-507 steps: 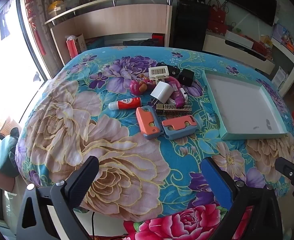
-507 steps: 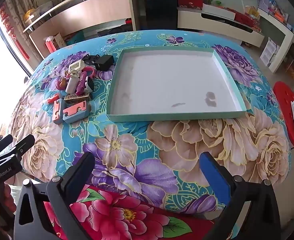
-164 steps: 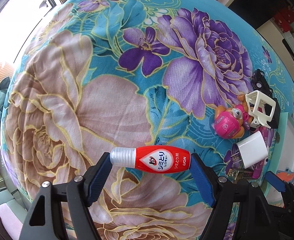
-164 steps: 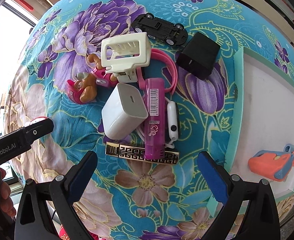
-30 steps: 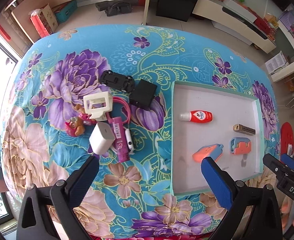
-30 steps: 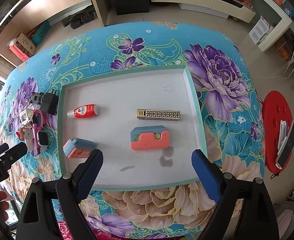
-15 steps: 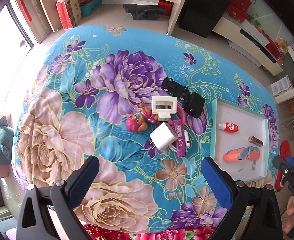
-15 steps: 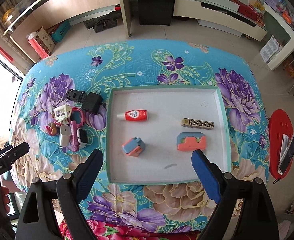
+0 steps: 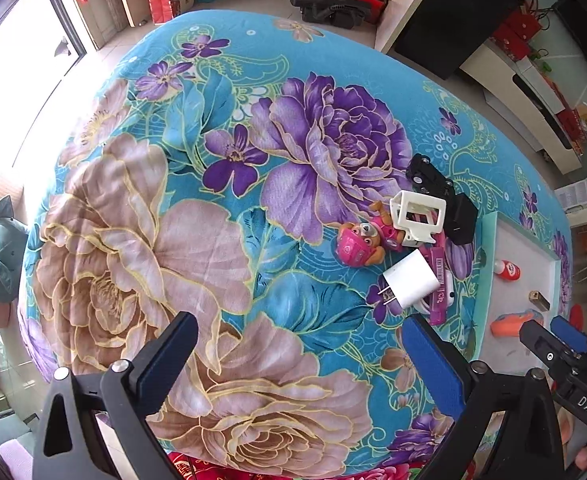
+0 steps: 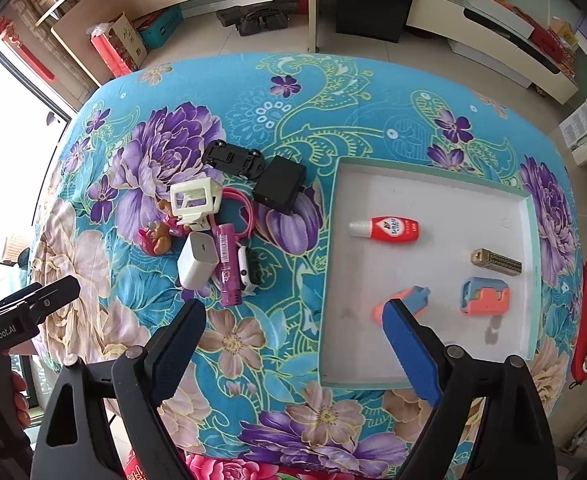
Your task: Organize rigid objects
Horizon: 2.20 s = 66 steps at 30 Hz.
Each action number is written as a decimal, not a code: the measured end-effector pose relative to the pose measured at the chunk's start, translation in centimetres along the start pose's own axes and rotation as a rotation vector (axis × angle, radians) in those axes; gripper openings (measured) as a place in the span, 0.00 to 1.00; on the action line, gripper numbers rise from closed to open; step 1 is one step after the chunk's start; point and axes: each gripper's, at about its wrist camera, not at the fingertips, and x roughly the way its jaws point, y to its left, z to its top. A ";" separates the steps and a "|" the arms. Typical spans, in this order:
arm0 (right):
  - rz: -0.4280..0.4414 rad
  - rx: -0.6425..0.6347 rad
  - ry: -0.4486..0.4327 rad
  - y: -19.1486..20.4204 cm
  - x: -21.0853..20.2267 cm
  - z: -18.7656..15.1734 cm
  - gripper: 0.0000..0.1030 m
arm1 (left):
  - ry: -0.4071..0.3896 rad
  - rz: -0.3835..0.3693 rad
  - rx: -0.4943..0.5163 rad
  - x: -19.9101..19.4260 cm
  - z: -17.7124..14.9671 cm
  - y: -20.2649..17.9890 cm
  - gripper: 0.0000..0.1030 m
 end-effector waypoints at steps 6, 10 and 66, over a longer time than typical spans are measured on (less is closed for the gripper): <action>0.006 -0.010 0.041 2.1 3.5 0.6 0.88 | 0.040 -0.020 -0.007 2.8 0.7 0.8 1.00; 0.003 -0.013 0.062 2.7 5.4 1.2 0.88 | 0.056 -0.035 -0.005 4.5 1.1 0.6 1.00; 0.057 -0.114 0.066 6.4 12.1 4.7 0.17 | 0.071 -0.065 0.001 6.7 0.4 -2.1 0.96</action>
